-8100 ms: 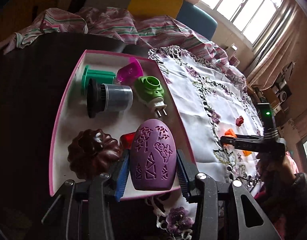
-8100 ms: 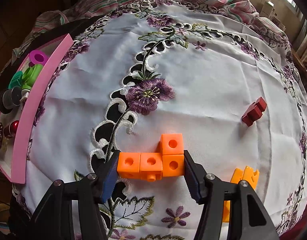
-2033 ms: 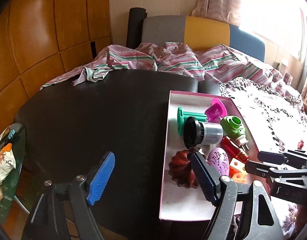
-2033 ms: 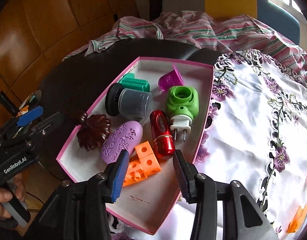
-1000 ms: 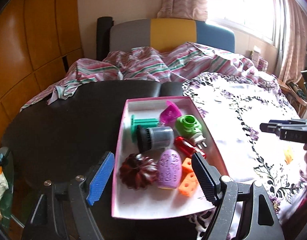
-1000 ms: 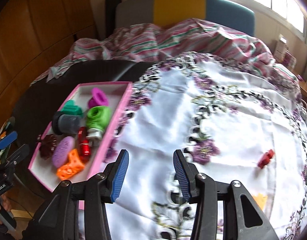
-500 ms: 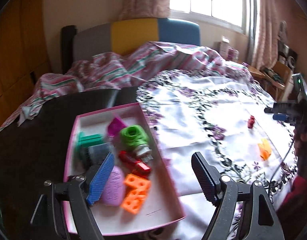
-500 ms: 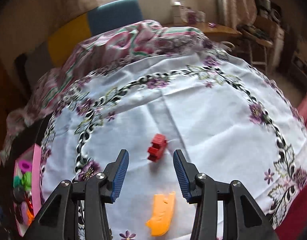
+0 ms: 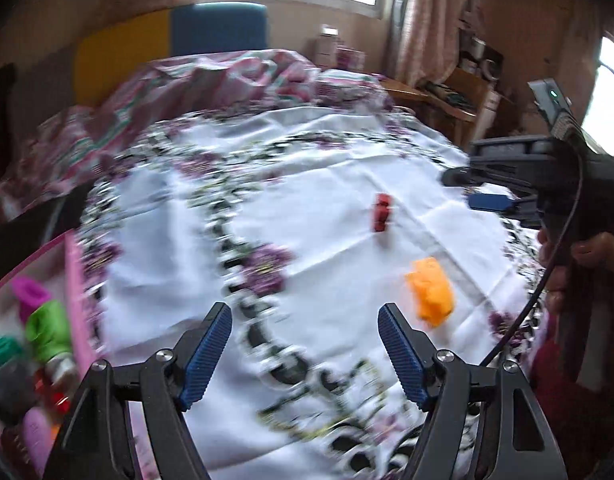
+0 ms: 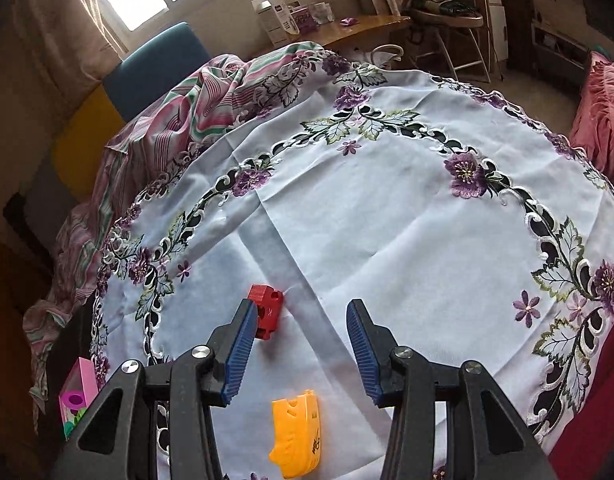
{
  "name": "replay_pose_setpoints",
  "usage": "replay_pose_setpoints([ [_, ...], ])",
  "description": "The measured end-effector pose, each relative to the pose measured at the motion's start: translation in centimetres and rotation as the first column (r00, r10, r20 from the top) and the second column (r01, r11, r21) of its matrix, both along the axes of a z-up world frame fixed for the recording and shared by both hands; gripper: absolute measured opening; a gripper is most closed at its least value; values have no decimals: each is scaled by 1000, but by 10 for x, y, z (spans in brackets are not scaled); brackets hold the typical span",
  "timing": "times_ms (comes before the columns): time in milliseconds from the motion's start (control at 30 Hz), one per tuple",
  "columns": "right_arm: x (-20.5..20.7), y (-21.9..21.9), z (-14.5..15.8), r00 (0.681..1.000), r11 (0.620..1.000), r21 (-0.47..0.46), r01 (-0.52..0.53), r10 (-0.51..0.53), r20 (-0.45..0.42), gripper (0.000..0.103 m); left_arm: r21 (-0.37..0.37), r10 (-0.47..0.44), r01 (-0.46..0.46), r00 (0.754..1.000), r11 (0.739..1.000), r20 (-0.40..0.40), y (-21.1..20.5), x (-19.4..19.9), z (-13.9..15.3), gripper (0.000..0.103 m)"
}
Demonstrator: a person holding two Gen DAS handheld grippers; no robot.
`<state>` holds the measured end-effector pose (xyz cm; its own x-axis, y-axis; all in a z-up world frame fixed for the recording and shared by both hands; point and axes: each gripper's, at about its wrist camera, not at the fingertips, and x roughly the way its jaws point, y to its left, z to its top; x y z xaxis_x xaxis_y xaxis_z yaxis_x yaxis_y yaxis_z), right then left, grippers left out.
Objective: Organize rigid objects
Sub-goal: 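Move both tools back over the tablecloth toward the yellow piece and red block, then grasp the yellow-orange curved piece with the left gripper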
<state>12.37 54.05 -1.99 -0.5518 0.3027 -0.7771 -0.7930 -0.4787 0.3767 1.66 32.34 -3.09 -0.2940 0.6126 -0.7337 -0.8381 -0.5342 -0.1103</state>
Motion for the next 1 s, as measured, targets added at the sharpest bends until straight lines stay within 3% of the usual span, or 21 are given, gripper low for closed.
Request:
replay_pose_setpoints([
  [233,15,6,8,997,998,16,64,-63,-47,47,-2,-201,203,975,979,97,69,23,-20,75],
  [433,22,12,9,993,995,1,98,-98,-63,47,-49,-230,239,962,970,145,110,26,-43,69],
  [467,22,13,8,993,995,-4,101,-101,-63,47,-57,-226,237,962,970,153,115,25,-47,63],
  [533,22,14,7,993,995,-13,101,-102,-64,47,-91,-204,220,967,971,153,121,23,-57,41],
  [567,22,14,6,993,995,-14,100,-101,-62,47,-102,-184,197,975,975,125,121,23,-59,30],
  [800,12,10,-1,998,998,-38,43,-44,-40,47,-61,-100,110,985,992,141,74,13,-51,30],
  [1000,-7,2,-17,998,993,-104,-58,59,11,47,-78,-12,22,991,997,130,19,6,-48,30],
])
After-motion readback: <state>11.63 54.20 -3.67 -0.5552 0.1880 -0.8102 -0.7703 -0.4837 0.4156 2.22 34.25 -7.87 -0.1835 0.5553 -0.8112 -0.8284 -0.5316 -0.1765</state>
